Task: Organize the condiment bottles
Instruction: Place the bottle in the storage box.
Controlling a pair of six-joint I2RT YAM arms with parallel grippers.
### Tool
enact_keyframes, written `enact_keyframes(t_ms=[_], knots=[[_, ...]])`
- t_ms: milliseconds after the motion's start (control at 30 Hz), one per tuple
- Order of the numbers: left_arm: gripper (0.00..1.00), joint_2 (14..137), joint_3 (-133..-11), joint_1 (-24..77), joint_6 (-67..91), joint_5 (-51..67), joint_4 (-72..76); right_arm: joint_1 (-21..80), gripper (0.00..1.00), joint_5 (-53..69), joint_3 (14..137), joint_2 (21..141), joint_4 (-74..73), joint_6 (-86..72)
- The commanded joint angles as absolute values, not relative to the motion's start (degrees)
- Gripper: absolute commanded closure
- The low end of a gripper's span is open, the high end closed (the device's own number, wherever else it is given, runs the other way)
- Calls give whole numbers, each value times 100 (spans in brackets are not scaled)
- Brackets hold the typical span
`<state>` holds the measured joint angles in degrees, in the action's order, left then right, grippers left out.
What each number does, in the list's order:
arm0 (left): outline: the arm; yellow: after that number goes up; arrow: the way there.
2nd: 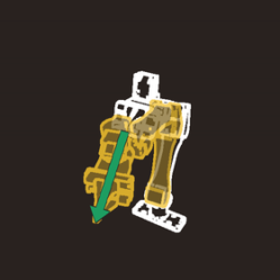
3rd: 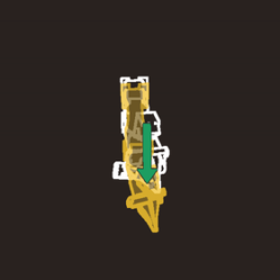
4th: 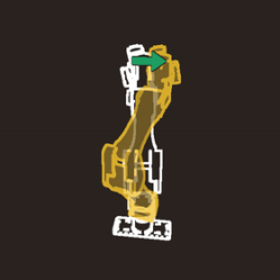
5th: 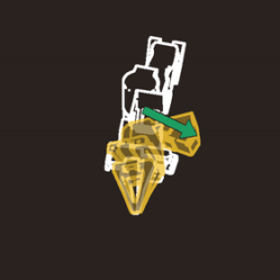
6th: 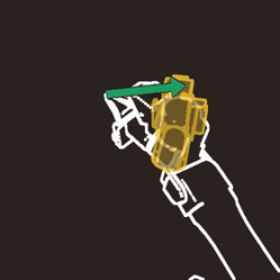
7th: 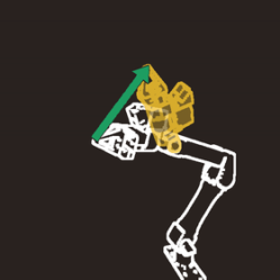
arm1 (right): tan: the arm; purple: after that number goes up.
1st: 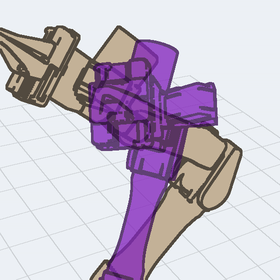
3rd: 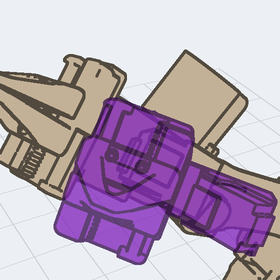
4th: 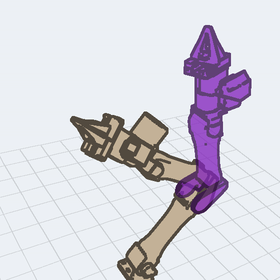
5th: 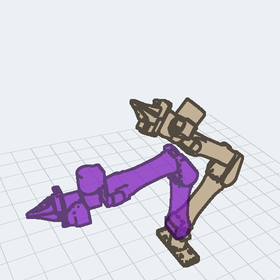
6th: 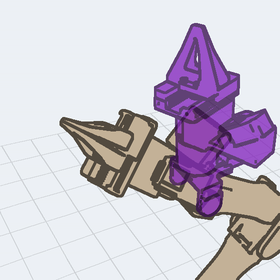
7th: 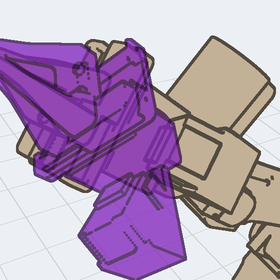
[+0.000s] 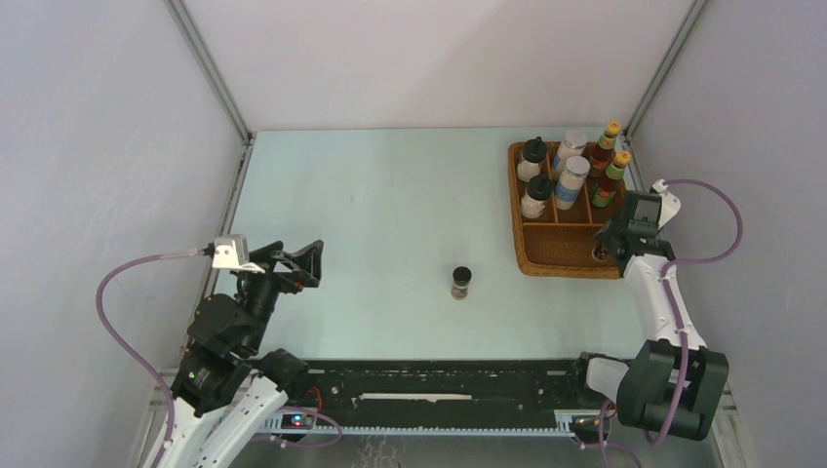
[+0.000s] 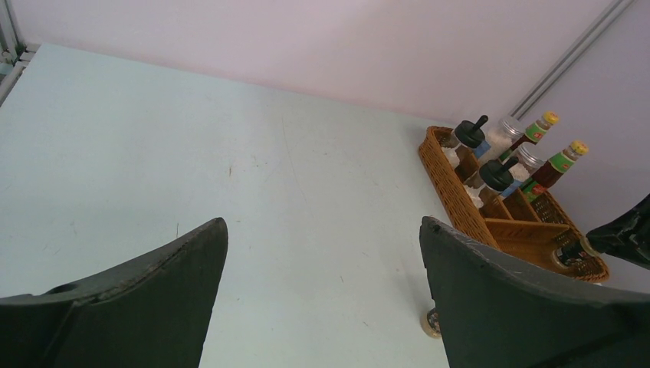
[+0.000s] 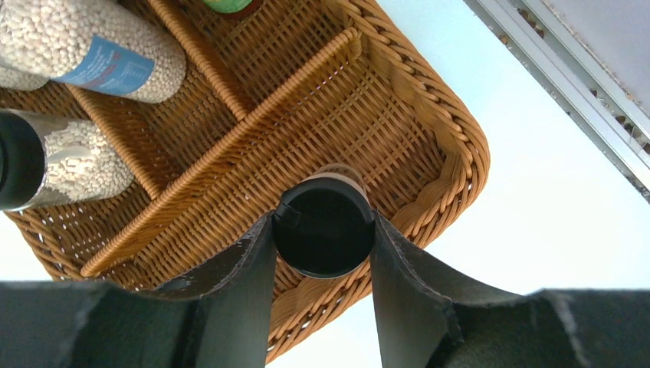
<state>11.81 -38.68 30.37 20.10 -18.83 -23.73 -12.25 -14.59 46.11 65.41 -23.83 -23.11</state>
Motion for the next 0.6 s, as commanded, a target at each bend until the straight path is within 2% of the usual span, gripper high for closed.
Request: enact_keyframes(t_ms=[0, 567], knots=[[0, 1190, -3788, 3058, 1987, -1879, -2338, -1346, 100, -1579, 4614, 6653, -1905, -2342], [0, 1181, -3768, 3058, 1934, -1907, -2330, -1406, 100, -1576, 4614, 7164, -1466, -2410]])
